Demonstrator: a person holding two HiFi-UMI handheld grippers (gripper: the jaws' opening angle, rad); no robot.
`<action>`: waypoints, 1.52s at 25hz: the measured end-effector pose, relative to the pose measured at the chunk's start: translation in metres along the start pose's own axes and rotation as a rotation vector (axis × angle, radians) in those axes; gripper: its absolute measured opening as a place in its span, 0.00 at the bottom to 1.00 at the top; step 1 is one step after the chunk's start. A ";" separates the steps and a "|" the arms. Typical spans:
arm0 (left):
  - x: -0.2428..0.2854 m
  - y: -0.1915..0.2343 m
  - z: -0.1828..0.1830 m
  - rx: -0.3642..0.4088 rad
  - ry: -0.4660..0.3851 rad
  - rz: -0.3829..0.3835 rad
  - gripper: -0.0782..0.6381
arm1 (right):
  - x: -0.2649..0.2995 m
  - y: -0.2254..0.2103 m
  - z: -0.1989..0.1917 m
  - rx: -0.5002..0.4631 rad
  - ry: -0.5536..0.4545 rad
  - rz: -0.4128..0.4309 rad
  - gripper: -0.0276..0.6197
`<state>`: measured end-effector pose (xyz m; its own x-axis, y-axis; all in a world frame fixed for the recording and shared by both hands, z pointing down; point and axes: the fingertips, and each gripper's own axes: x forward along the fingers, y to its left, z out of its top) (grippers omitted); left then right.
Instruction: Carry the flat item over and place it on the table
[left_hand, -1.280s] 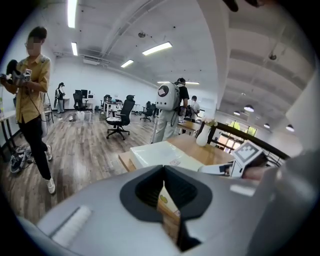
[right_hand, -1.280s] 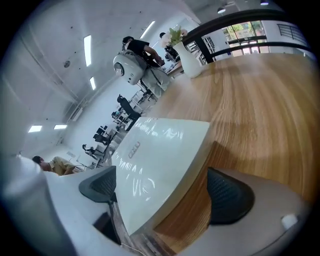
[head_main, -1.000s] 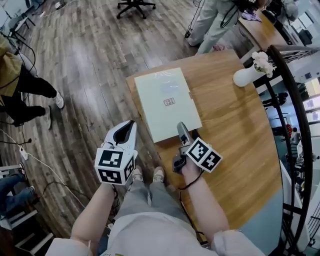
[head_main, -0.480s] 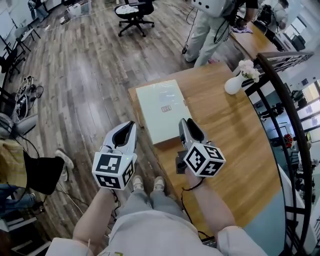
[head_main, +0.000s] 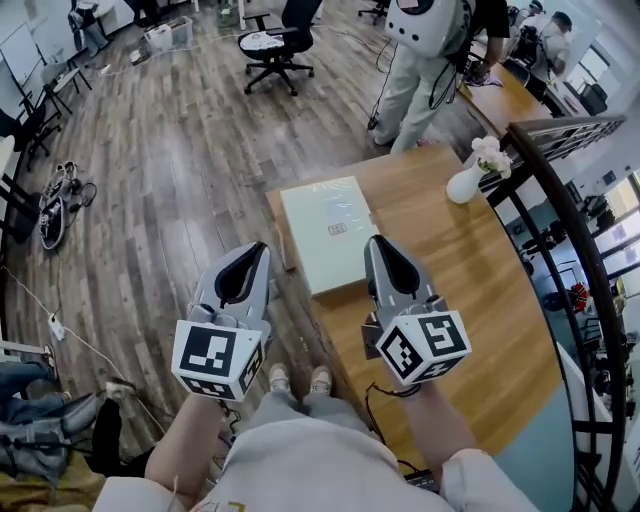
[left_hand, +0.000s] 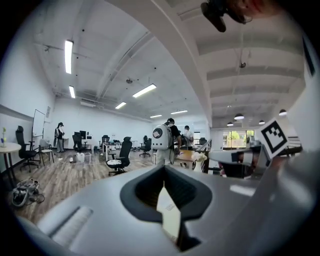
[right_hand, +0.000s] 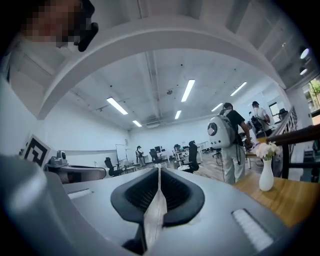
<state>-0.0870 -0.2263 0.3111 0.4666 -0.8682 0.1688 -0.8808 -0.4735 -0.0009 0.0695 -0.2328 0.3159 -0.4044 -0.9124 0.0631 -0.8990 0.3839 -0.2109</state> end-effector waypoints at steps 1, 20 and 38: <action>-0.006 -0.001 0.007 0.008 -0.013 0.001 0.11 | -0.006 0.009 0.011 -0.028 -0.017 0.017 0.06; -0.091 -0.028 0.070 0.095 -0.195 0.039 0.11 | -0.102 0.100 0.104 -0.246 -0.201 0.151 0.05; -0.093 -0.054 0.051 0.065 -0.154 -0.010 0.11 | -0.119 0.095 0.081 -0.217 -0.162 0.135 0.04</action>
<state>-0.0781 -0.1278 0.2449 0.4866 -0.8735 0.0159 -0.8713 -0.4865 -0.0645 0.0464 -0.0991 0.2090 -0.5064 -0.8551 -0.1113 -0.8608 0.5088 0.0075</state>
